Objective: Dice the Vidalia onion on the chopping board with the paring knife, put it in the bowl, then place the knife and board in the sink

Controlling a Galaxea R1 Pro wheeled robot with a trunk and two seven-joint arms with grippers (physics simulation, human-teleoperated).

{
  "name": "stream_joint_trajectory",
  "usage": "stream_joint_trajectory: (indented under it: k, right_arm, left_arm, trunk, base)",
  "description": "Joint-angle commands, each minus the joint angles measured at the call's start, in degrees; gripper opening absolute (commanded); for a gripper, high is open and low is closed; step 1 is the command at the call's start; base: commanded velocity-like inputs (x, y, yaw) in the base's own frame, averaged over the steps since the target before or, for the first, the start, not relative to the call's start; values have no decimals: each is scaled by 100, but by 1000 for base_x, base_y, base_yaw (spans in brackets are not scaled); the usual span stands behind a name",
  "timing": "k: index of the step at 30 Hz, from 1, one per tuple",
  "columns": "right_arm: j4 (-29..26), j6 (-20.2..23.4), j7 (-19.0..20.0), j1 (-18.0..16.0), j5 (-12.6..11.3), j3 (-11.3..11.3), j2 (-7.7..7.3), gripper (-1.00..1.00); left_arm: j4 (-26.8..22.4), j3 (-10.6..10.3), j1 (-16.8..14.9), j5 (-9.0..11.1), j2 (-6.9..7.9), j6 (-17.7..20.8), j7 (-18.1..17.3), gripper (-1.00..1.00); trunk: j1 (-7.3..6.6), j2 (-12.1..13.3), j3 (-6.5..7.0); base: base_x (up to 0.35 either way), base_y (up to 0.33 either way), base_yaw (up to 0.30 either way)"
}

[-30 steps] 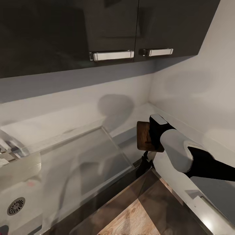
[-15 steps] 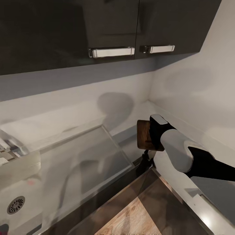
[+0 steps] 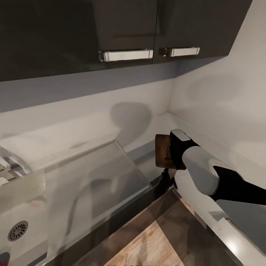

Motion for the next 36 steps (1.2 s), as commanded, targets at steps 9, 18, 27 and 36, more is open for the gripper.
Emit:
stream_joint_trajectory:
  k: [9, 18, 27, 36]
  right_arm:
    - [-5, -54, -10, -3, -60, 38, -26, 100]
    - [-5, -56, -10, -1, -60, 38, -28, 100]
    - [-5, -52, -10, -1, -60, 38, -28, 100]
    - [-5, -56, -10, -1, -60, 38, -28, 100]
  left_arm:
    - [-7, -2, 2, 6, 0, -8, 0, 100]
    - [-6, -2, 2, 6, 0, -8, 0, 100]
    - [-6, -2, 2, 6, 0, -8, 0, 100]
    - [-7, -2, 2, 6, 0, -8, 0, 100]
  trunk:
    - [3, -10, -62]
    - [3, -10, -115]
    - [3, -10, -168]
    - [3, -10, -215]
  base:
    - [0, 0, 0]
    - [0, 0, 0]
    - [0, 0, 0]
    - [0, 0, 0]
